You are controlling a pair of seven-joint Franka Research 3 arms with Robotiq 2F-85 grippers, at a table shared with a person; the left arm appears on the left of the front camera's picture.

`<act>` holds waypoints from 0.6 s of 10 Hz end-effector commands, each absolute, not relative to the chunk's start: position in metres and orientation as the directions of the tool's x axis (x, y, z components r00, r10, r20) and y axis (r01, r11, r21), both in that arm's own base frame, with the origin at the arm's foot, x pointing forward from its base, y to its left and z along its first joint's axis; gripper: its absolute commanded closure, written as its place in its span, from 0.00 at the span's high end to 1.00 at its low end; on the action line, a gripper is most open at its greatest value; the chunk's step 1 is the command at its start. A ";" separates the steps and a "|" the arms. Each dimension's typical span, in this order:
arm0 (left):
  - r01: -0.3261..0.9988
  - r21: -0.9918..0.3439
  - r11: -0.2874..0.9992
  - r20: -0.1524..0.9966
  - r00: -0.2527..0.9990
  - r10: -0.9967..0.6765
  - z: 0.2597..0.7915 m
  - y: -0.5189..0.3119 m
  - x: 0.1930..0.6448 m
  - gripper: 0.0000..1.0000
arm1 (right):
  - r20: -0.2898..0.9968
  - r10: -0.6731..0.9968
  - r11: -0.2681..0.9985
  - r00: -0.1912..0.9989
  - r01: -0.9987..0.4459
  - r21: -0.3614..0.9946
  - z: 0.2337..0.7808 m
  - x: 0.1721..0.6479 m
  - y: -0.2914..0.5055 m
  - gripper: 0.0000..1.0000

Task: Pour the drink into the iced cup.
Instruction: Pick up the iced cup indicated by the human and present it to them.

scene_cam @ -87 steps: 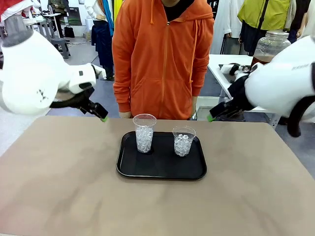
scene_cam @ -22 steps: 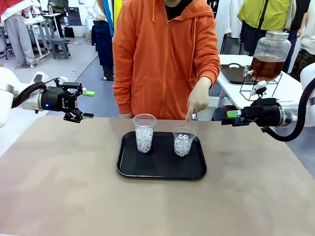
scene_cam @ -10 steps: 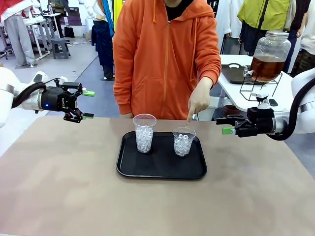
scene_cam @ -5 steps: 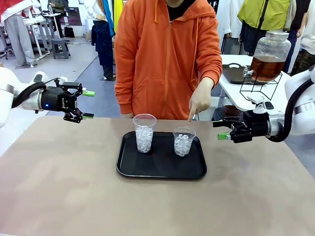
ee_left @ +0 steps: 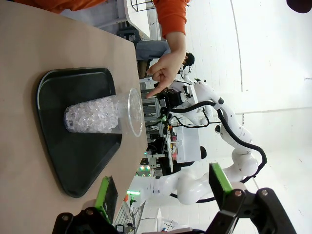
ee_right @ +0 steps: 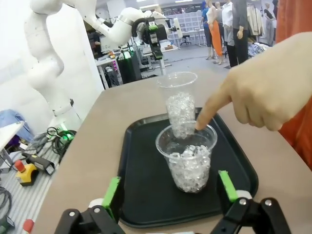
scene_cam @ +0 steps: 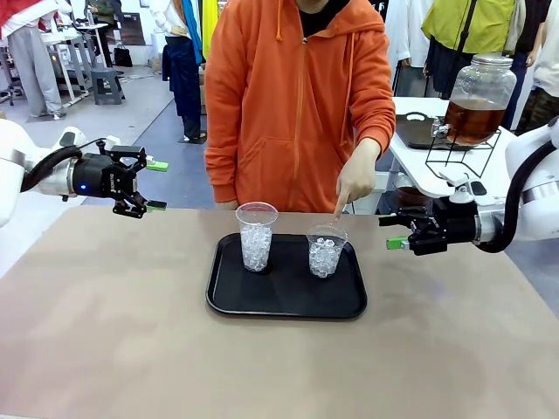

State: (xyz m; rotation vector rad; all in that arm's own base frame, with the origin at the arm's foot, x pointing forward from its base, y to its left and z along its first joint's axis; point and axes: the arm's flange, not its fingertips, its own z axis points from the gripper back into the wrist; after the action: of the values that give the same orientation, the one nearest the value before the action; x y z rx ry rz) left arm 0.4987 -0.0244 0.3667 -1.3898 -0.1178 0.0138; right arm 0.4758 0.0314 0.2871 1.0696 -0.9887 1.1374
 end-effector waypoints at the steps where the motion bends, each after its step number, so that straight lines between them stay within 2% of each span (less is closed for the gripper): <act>1: 0.052 -0.981 0.187 0.068 0.995 0.079 0.368 -0.024 0.498 1.00 | 0.976 0.210 0.124 0.051 -0.992 0.026 0.264 0.490 0.046 1.00; 6: 0.052 -0.981 0.187 0.068 0.995 0.079 0.368 -0.024 0.498 1.00 | 0.991 0.128 0.056 0.049 -0.998 0.042 0.227 0.501 0.068 1.00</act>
State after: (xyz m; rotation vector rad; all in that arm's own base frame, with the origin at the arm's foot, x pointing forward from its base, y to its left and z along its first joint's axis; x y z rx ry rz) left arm 0.4987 -0.0244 0.3666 -1.3897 -0.1178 0.0139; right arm 0.4935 0.0624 0.2297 1.0859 -1.0607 1.2015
